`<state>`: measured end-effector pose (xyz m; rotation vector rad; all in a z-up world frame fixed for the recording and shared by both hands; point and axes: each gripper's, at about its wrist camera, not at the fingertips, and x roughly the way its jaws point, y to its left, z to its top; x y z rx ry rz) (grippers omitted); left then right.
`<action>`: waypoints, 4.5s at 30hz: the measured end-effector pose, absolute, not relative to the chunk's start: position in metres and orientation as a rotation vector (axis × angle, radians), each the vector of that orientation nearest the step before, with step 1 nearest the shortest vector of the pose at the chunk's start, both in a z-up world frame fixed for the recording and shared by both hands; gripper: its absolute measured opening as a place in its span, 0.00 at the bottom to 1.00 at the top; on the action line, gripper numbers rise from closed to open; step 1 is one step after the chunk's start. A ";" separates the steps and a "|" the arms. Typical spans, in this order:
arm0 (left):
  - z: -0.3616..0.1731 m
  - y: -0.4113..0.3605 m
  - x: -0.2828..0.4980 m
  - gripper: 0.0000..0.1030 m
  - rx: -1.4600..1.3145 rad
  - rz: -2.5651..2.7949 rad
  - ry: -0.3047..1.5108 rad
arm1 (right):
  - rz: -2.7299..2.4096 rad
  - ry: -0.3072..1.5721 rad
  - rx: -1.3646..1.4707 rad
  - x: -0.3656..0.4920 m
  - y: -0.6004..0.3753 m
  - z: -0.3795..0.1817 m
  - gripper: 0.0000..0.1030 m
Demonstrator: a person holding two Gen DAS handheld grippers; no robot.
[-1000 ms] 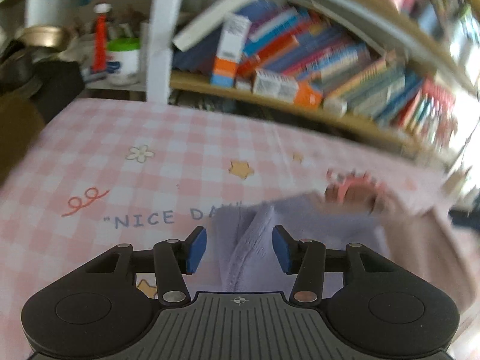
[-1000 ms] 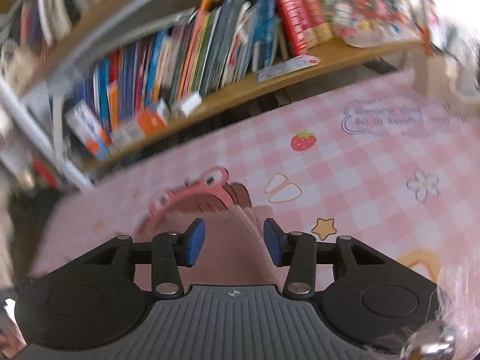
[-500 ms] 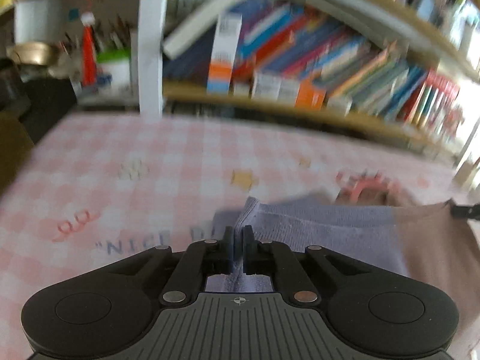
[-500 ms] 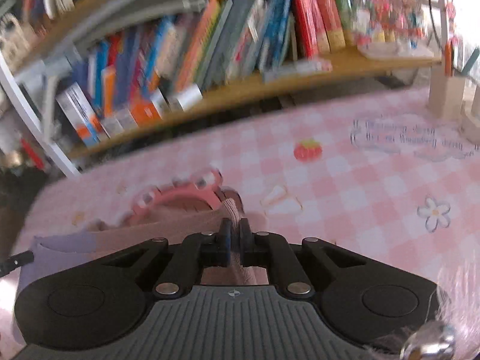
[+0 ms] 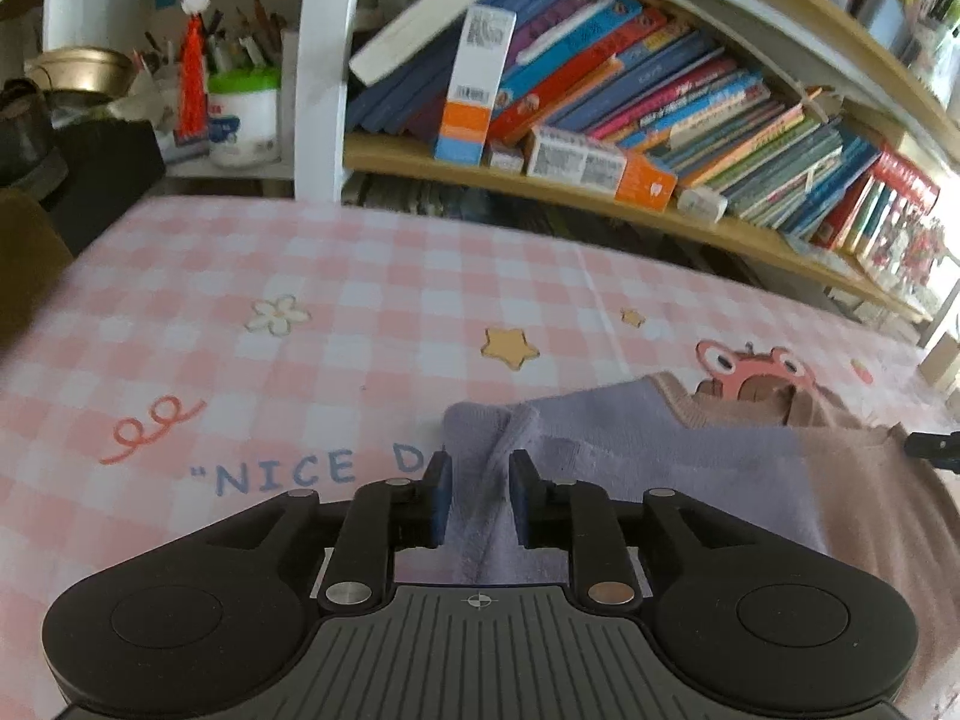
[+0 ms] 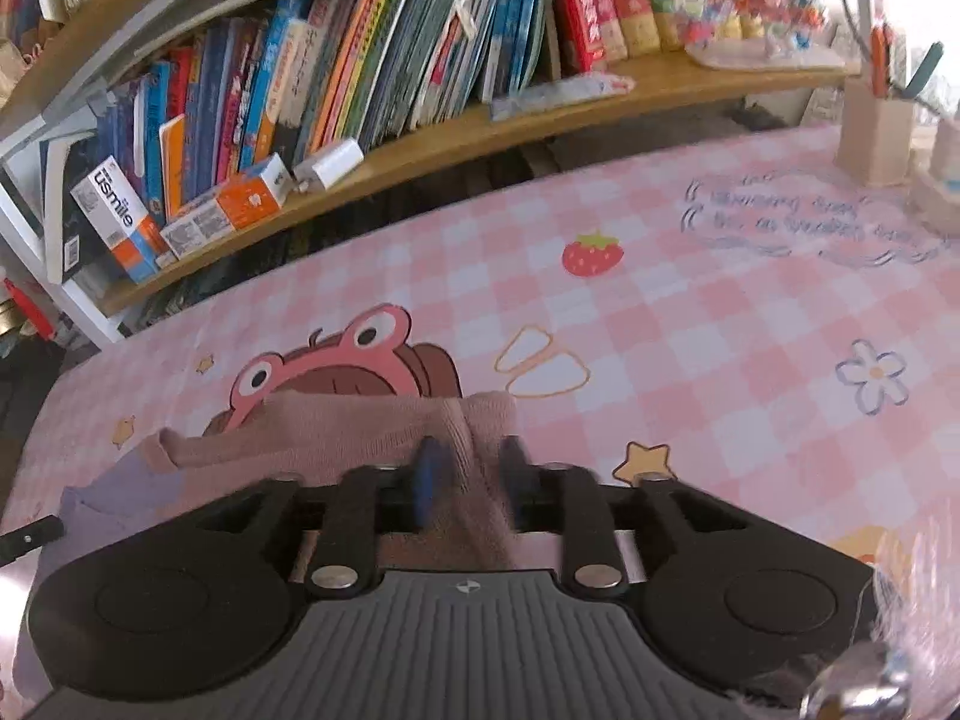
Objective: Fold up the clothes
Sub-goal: 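Lay the hem onto the collar and open both grippers, then grasp the lavender edge with the left gripper while the right grasps the pink edge, then lift the folded sweater edges with both grippers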
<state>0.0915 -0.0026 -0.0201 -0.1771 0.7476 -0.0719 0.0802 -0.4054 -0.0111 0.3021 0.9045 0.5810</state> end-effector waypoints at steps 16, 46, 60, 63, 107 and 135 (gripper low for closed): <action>0.002 -0.004 0.020 0.49 -0.255 0.037 0.703 | 0.588 0.913 0.289 0.077 -0.406 -0.015 0.59; -0.015 -0.082 -0.086 0.49 -0.639 0.346 0.709 | 0.602 0.928 0.263 0.070 -0.408 -0.023 0.51; -0.053 -0.003 -0.058 0.46 -1.067 0.352 0.672 | 0.608 0.935 0.252 0.067 -0.408 -0.027 0.39; -0.064 0.010 -0.057 0.44 -1.207 0.348 0.637 | 0.609 0.937 0.249 0.067 -0.408 -0.028 0.36; -0.034 0.045 -0.012 0.10 -0.839 0.131 0.558 | 0.629 0.959 0.212 0.057 -0.410 -0.040 0.28; -0.041 0.047 -0.014 0.10 -0.925 0.243 0.558 | 0.641 0.973 0.188 0.052 -0.412 -0.047 0.60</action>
